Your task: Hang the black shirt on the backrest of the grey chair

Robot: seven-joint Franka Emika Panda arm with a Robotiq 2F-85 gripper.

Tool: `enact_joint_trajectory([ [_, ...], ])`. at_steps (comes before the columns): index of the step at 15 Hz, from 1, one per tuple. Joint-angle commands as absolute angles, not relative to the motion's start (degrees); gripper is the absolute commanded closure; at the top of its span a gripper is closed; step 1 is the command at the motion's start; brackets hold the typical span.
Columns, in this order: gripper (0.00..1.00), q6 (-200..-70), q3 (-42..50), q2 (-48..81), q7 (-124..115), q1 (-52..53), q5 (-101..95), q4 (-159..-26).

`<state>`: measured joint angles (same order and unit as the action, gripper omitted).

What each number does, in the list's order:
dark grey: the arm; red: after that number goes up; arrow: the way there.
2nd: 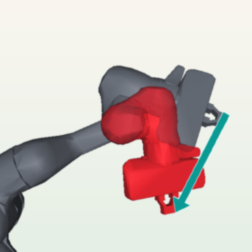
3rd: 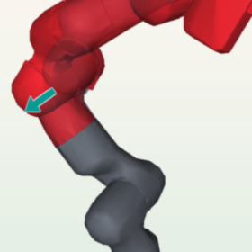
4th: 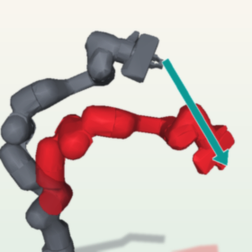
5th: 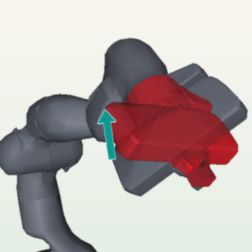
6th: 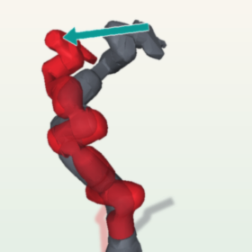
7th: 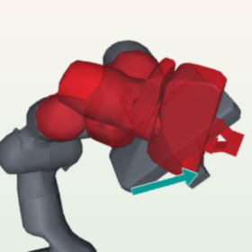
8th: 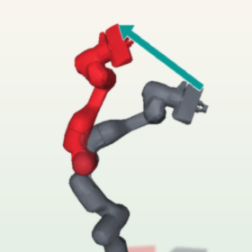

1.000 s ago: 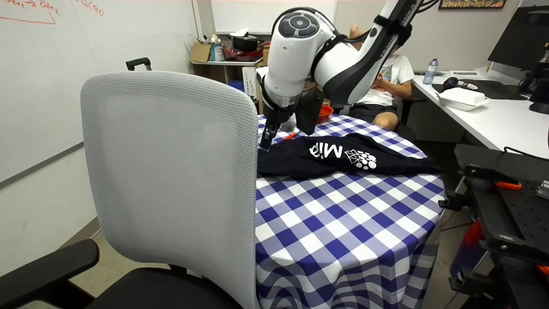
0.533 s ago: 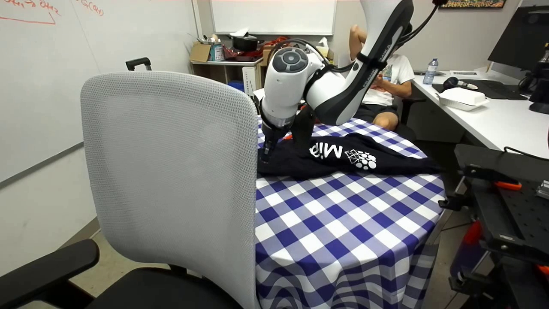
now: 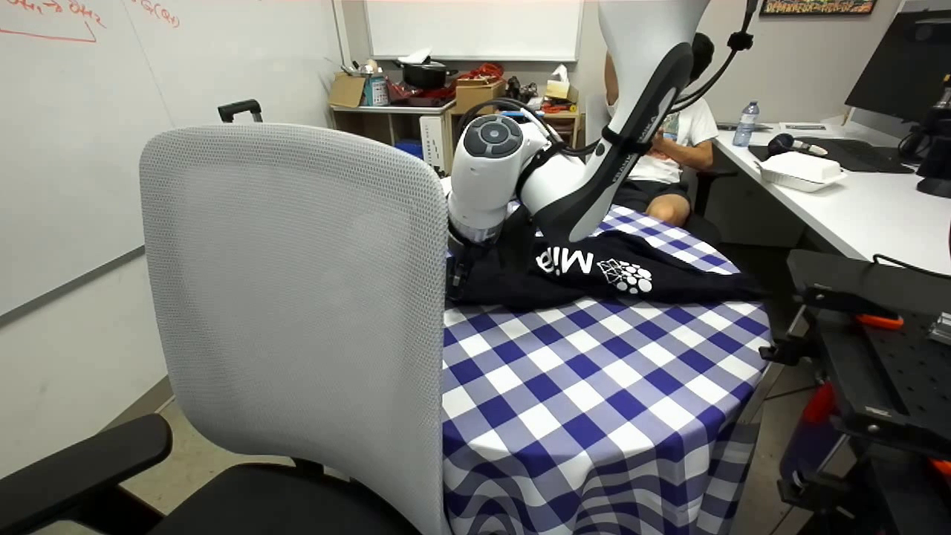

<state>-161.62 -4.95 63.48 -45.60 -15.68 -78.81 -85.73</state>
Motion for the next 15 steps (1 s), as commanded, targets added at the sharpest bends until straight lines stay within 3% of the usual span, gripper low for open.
enact_joint_trajectory([
  [1,0.0,-160.15,-6.57,66.01,-42.46,-15.48,-76.62,-82.41],
  [8,0.03,-159.0,-6.31,69.66,-42.73,-13.56,-78.06,-78.02],
  [10,0.27,-158.23,-5.68,71.23,-43.22,-12.91,-78.68,-75.65],
  [12,0.37,-157.79,-5.23,72.55,-43.5,-12.49,-79.05,-73.36],
  [14,0.54,-157.37,-5.05,73.35,-43.36,-12.27,-78.92,-71.68],
  [15,0.62,-159.75,-0.55,73.29,-42.24,-9.01,-74.07,-71.2],
])
